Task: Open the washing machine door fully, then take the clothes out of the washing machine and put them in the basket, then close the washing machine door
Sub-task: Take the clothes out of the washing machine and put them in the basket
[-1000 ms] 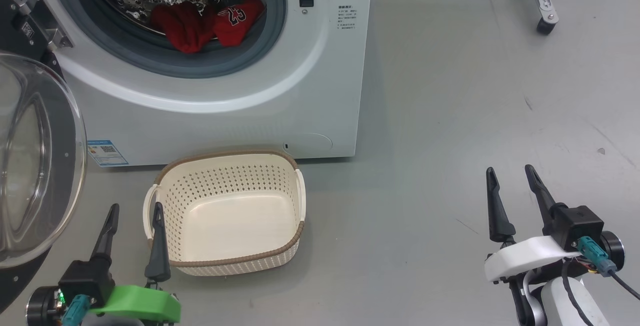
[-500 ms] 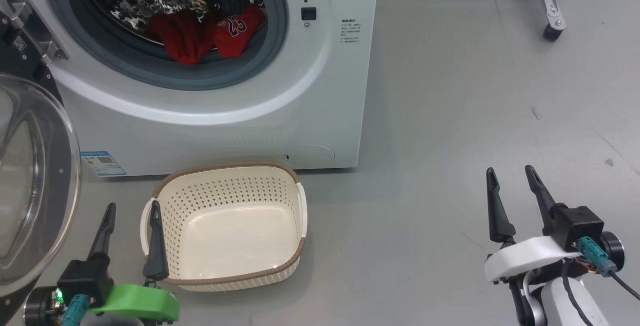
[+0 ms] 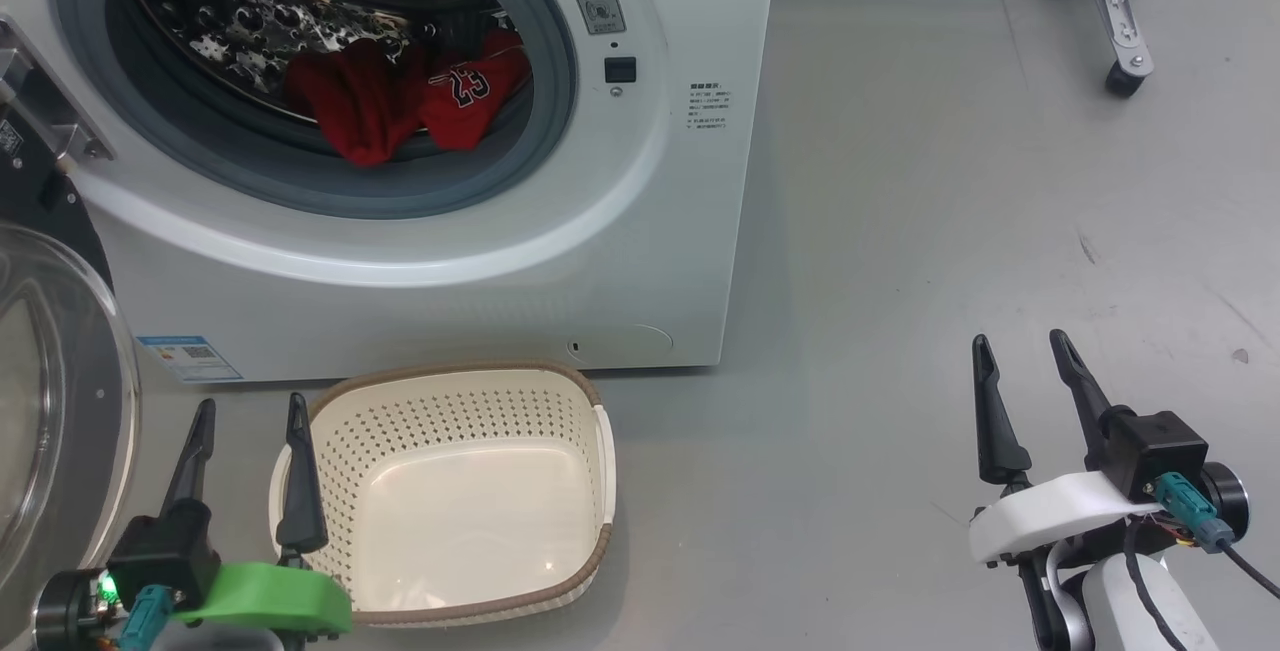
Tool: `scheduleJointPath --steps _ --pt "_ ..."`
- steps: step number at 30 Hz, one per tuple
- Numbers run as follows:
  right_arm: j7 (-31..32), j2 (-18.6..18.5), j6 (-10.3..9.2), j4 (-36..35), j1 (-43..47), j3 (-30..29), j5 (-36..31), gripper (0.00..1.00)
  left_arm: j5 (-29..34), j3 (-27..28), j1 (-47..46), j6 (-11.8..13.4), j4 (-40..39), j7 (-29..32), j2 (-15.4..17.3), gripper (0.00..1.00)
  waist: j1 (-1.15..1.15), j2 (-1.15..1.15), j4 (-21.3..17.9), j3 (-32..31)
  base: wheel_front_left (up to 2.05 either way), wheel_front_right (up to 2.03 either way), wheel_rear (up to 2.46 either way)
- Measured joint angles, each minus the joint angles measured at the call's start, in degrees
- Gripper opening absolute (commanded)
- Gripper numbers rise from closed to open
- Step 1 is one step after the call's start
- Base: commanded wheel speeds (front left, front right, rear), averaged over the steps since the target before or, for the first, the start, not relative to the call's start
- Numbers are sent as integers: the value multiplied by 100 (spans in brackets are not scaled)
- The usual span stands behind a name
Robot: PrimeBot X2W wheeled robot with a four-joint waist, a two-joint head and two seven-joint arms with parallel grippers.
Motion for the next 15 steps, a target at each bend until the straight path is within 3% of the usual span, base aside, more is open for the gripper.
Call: scheduleJointPath --steps 15 --pt "0 2 2 34 -3 -18 2 100 -89 -179 0 4 5 0 0 100 0 0 5 35 35 -35 0"
